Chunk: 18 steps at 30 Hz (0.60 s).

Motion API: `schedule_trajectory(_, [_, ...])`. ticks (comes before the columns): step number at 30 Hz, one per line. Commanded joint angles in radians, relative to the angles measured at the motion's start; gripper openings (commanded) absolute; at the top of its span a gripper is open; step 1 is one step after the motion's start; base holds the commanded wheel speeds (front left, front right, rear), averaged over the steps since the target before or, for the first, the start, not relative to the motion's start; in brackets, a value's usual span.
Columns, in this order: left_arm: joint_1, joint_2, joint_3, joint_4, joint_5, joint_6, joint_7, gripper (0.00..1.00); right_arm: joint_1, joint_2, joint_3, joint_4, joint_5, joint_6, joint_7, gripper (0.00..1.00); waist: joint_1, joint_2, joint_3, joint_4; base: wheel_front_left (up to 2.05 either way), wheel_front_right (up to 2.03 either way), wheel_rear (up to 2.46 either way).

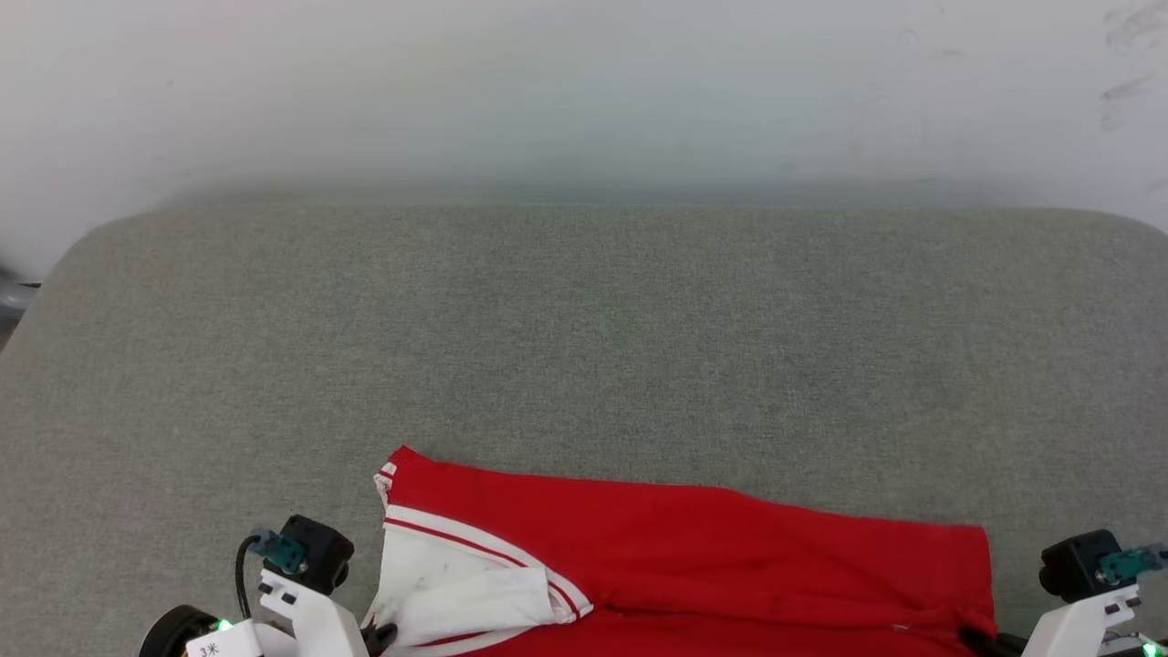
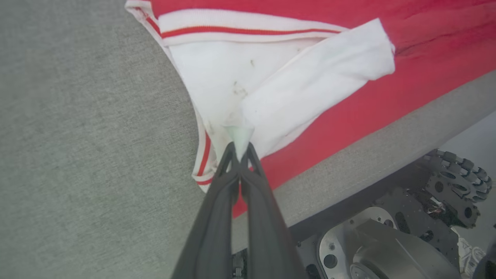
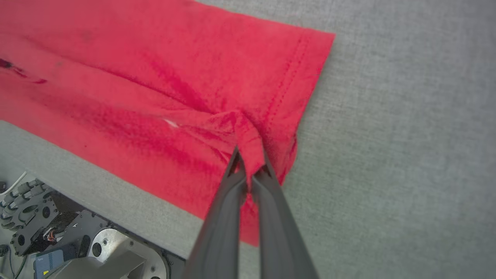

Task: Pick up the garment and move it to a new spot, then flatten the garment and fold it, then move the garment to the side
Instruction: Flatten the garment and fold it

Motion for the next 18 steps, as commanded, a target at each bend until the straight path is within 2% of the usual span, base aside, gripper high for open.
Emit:
schedule_trajectory(1, [0.02,-0.019,0.001,0.016,-0.019,-0.007,-0.011,0.0,0.016,0.014,-0.002,0.017,-0.006,-0.001,0.001,0.0,0.0001,-0.0001,0.008,0.0,0.0,0.0,0.0])
schedule_trajectory(2, [0.025,-0.024,0.002,0.026,-0.024,-0.011,-0.016,0.0,0.019,0.019,-0.005,0.027,-0.006,-0.001,-0.002,0.05,0.0001,-0.0001,0.013,0.0,0.0,0.0,0.0])
schedule_trajectory(4, [0.032,-0.034,0.0,0.05,-0.027,-0.014,-0.023,0.0,0.018,0.026,-0.001,0.037,-0.001,-0.001,-0.004,0.46,0.0001,-0.0001,0.017,0.0,0.0,0.0,0.0])
schedule_trajectory(5, [0.037,-0.039,0.001,0.059,-0.029,-0.016,-0.028,0.0,0.016,0.031,-0.005,0.041,0.002,-0.001,-0.01,1.0,0.0001,-0.0001,0.018,0.0,0.0,0.0,0.0])
schedule_trajectory(6, [0.039,-0.043,0.004,0.068,-0.024,-0.01,-0.038,0.58,0.014,0.034,-0.006,0.039,0.006,-0.001,-0.014,1.0,0.0001,-0.0001,0.017,-0.002,0.0,0.0,0.0])
schedule_trajectory(7, [0.041,-0.044,0.008,0.074,-0.021,-0.004,-0.048,1.0,0.01,0.035,-0.009,0.031,0.009,-0.001,-0.023,1.0,0.0001,-0.0001,0.015,-0.003,0.0,0.0,0.0])
schedule_trajectory(12, [0.054,-0.038,0.037,0.07,0.003,0.034,-0.143,1.0,0.008,0.014,-0.041,-0.032,0.042,-0.001,-0.06,1.0,0.0001,-0.0001,-0.011,-0.005,0.0,0.0,0.0])
schedule_trajectory(18, [0.083,-0.046,0.107,0.048,0.042,0.145,-0.323,1.0,0.016,-0.029,-0.127,-0.119,0.075,-0.001,-0.058,1.0,0.0001,-0.0001,-0.036,-0.002,0.0,0.0,0.0])
